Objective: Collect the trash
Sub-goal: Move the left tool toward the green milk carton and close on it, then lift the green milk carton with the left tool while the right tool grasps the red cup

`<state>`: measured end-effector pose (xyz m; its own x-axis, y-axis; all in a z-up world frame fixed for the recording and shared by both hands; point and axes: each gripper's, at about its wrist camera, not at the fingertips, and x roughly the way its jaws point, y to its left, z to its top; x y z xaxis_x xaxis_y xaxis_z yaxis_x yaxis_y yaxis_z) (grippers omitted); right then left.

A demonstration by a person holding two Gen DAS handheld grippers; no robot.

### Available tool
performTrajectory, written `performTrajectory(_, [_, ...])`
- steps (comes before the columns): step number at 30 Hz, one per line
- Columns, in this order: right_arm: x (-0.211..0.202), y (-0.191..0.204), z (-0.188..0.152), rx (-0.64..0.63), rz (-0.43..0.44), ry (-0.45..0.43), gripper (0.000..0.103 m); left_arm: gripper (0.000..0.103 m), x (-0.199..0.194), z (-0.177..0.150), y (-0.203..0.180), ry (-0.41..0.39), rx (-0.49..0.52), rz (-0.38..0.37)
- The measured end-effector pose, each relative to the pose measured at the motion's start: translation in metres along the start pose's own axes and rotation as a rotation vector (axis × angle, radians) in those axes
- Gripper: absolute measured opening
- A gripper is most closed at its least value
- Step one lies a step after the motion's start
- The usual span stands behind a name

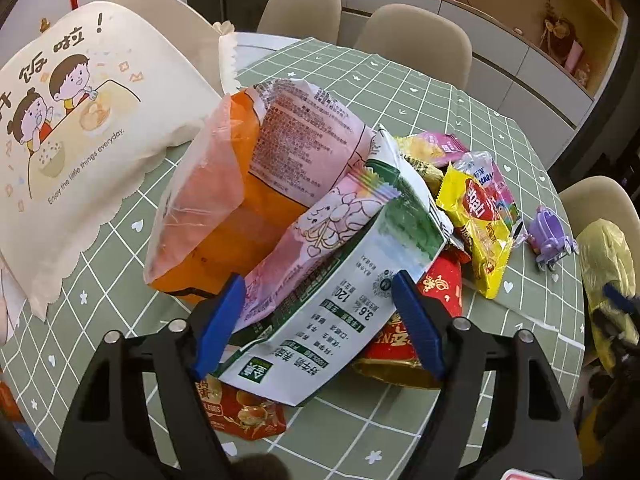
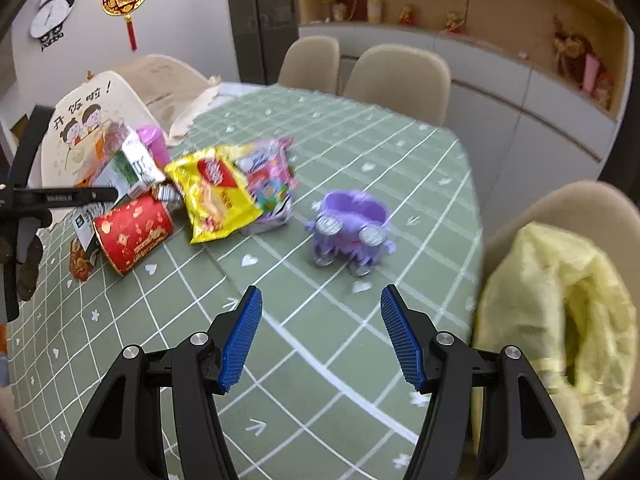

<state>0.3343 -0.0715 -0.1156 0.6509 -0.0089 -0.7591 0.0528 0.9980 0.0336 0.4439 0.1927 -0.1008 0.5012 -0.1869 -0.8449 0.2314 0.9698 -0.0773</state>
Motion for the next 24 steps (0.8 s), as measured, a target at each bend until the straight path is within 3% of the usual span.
performTrajectory(2, [0.005, 0.006, -0.002, 0.027, -0.009, 0.011, 0.059, 0.061, 0.0, 0.002, -0.001, 0.044, -0.01, -0.006])
performTrajectory(4, [0.002, 0.014, -0.001, 0.07, -0.003, 0.012, 0.059, 0.042, -0.004, 0.002, -0.001, 0.069, -0.009, -0.005])
performTrajectory(6, [-0.005, 0.025, 0.001, 0.1, 0.011, -0.006, 0.059, 0.036, -0.007, 0.004, -0.002, 0.084, 0.017, -0.02])
performTrajectory(9, [-0.011, 0.048, 0.005, 0.119, -0.016, -0.037, 0.059, 0.036, -0.003, 0.006, 0.002, 0.117, 0.064, -0.052])
performTrajectory(10, [-0.011, 0.056, 0.006, 0.131, -0.029, -0.04, 0.059, 0.04, 0.001, 0.009, 0.008, 0.123, 0.075, -0.077])
performTrajectory(15, [-0.008, 0.104, 0.005, 0.191, -0.126, -0.03, 0.059, 0.045, 0.014, 0.015, 0.025, 0.123, 0.118, -0.233])
performTrajectory(20, [-0.005, 0.167, 0.005, 0.192, -0.156, -0.02, 0.059, 0.044, 0.013, 0.013, 0.041, 0.137, 0.172, -0.381])
performTrajectory(22, [0.004, 0.186, 0.004, 0.19, -0.159, -0.001, 0.059, 0.055, 0.009, 0.014, 0.048, 0.129, 0.19, -0.44])
performTrajectory(24, [0.016, 0.201, 0.003, 0.167, -0.187, 0.02, 0.059, 0.058, 0.006, 0.017, 0.053, 0.126, 0.21, -0.475])
